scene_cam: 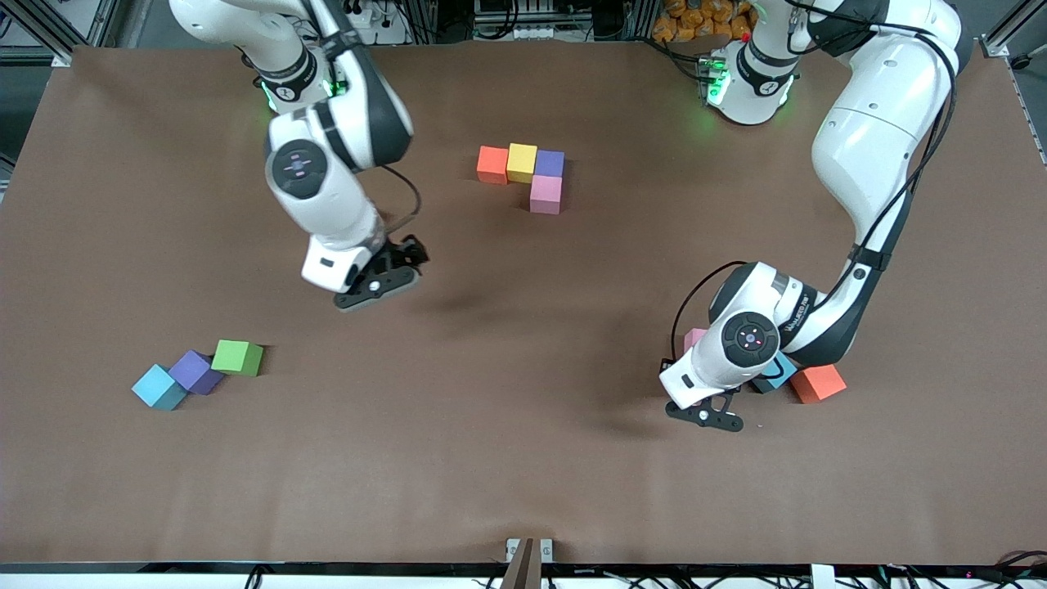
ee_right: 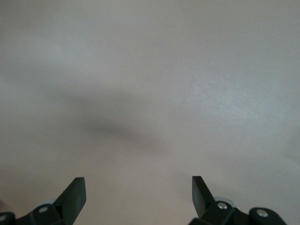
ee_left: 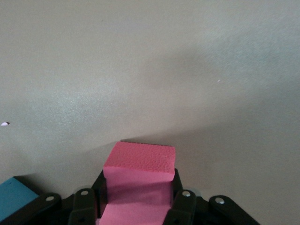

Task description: Form number 2 with 11 blocks

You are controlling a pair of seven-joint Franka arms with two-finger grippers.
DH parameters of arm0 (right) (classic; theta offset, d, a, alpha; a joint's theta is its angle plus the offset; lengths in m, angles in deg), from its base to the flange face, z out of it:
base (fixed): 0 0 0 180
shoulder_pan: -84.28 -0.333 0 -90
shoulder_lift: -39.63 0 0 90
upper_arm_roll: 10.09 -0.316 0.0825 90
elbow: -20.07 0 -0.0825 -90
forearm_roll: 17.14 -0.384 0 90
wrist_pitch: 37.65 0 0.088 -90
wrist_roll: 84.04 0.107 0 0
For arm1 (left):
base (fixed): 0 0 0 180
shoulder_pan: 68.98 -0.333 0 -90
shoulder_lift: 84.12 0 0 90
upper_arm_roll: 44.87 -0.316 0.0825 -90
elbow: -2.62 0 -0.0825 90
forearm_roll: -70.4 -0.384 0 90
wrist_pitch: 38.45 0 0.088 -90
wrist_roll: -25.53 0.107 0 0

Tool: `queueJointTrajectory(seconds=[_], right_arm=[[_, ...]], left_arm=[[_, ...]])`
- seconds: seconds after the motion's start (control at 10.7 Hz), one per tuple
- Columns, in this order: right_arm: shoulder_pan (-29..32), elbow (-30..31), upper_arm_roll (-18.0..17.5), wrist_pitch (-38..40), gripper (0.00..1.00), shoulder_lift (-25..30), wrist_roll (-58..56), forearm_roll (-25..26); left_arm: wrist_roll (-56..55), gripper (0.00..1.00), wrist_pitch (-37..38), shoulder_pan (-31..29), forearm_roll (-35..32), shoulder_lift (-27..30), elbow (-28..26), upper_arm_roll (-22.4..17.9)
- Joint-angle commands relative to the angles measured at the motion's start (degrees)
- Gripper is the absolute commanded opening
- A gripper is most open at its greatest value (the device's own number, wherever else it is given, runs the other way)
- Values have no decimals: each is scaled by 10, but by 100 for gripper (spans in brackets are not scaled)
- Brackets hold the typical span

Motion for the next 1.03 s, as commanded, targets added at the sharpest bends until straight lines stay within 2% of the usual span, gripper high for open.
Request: queueJointTrajectory(seconds=[0.0,0.09,0.19,0.28,0.37,0.47,0.75,0.93], right_arm=[[10,94,-17,-6,100,78,-87,13],[17,125,-20,-7,100,98,-119,13],[44,150,-46,-8,100,112,-146,14],[120,168,-123,-9,100,120,-156,18],[215,180,-226,-13,100,124,-157,32],[268,195,-292,-19,100,126,-157,35],[279,261,-308,-83,100,133,-182,49],[294,305,-308,-130,100,134,-233,49]], left_arm=[[-54,12,7,16,27,11,2,12],[-89,12,7,37,29,12,2,12],[-136,13,7,54,29,14,2,11],[-184,13,7,64,26,17,1,12],[-222,13,10,68,27,22,-3,21],[-263,13,29,73,29,27,-9,37],[-426,13,49,81,23,30,-31,94],[-465,13,49,82,21,59,-85,119]])
